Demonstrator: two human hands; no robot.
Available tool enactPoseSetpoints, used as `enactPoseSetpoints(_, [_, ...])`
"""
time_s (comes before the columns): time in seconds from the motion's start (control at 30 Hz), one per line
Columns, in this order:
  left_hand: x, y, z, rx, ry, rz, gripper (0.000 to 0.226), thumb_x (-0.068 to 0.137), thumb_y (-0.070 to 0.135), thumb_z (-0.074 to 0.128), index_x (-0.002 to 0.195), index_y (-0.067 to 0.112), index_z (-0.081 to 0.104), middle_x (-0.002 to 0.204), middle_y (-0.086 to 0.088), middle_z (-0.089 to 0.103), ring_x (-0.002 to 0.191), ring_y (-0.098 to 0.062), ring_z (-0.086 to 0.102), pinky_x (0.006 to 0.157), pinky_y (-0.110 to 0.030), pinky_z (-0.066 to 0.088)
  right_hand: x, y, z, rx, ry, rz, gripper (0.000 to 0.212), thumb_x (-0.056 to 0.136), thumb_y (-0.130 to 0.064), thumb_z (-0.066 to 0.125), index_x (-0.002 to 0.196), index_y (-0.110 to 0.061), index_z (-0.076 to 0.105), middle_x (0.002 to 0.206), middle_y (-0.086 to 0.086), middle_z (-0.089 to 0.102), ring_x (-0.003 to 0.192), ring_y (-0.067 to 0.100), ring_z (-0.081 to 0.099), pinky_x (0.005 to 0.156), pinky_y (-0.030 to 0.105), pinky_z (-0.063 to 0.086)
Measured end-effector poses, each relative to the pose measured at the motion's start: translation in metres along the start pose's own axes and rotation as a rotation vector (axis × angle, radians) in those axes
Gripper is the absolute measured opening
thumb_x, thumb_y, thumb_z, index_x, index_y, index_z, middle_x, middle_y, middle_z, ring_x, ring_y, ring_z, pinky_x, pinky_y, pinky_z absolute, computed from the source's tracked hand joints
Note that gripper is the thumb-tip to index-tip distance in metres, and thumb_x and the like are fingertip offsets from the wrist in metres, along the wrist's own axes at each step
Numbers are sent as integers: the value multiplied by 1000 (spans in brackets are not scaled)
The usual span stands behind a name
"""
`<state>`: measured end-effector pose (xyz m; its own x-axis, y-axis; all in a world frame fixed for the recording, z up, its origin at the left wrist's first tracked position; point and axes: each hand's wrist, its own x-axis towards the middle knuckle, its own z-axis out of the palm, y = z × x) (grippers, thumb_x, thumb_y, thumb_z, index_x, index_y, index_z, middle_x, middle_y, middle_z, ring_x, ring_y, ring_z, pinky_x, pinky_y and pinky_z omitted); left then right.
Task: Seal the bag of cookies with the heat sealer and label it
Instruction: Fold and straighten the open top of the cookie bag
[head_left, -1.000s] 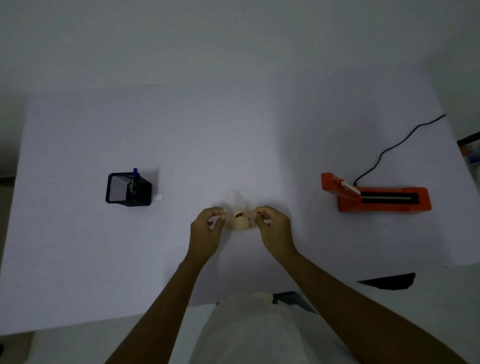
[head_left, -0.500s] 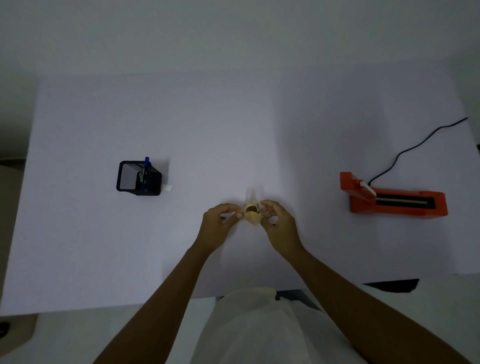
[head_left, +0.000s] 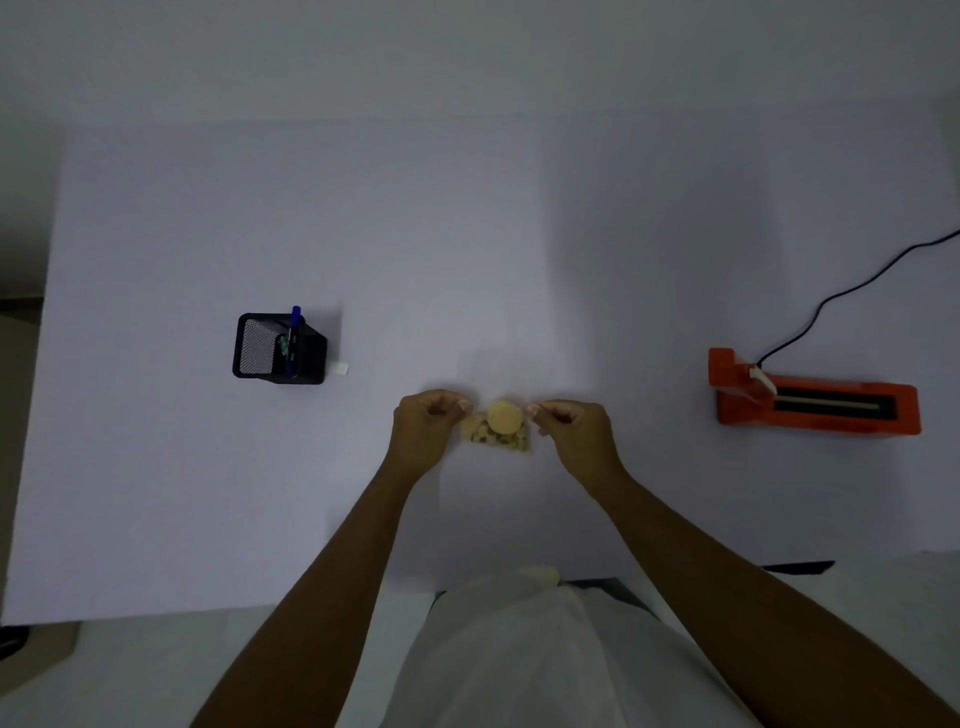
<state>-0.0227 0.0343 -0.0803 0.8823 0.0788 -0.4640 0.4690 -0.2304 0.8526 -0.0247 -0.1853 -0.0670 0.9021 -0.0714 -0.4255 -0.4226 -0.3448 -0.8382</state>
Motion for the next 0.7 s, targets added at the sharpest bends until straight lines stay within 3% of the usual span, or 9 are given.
enactPoseSetpoints(0.1, [6,-2,1,50,-16,-43,9,86,16,71,85,9,78,81,-4,75,75,-11,67,75,-29,54,5,-1,-1,36,-10,89,17,89,-17,71,87,-2,78,63,13,66,47,1,54,52,13,44])
enactPoseSetpoints(0.27, [18,6,3,22,-93,-177,7,83,15,72,86,10,77,78,-2,73,69,-9,64,68,-25,49,16,1,1,35,-27,194,19,88,-23,73,85,-5,79,54,5,60,42,4,46,47,20,39])
enactPoseSetpoints(0.4, [25,15,5,-14,-169,-223,5,81,9,71,83,10,75,80,1,74,70,-5,67,68,-23,47,24,2,2,47,-39,211,13,89,-13,70,86,-2,77,45,-4,55,38,5,42,43,17,37])
enactPoseSetpoints(0.57, [28,10,8,10,-170,-174,13,81,23,75,86,11,75,84,-7,76,85,-25,73,81,-39,56,25,1,-1,129,-76,225,11,88,-9,71,91,1,76,50,-5,56,39,6,42,42,17,37])
enactPoseSetpoints(0.7, [26,8,15,101,-154,-110,16,85,28,72,84,12,78,79,-4,76,78,-24,72,76,-39,56,25,-6,1,135,-120,198,15,86,-12,74,97,-1,75,62,-5,63,45,0,50,46,12,39])
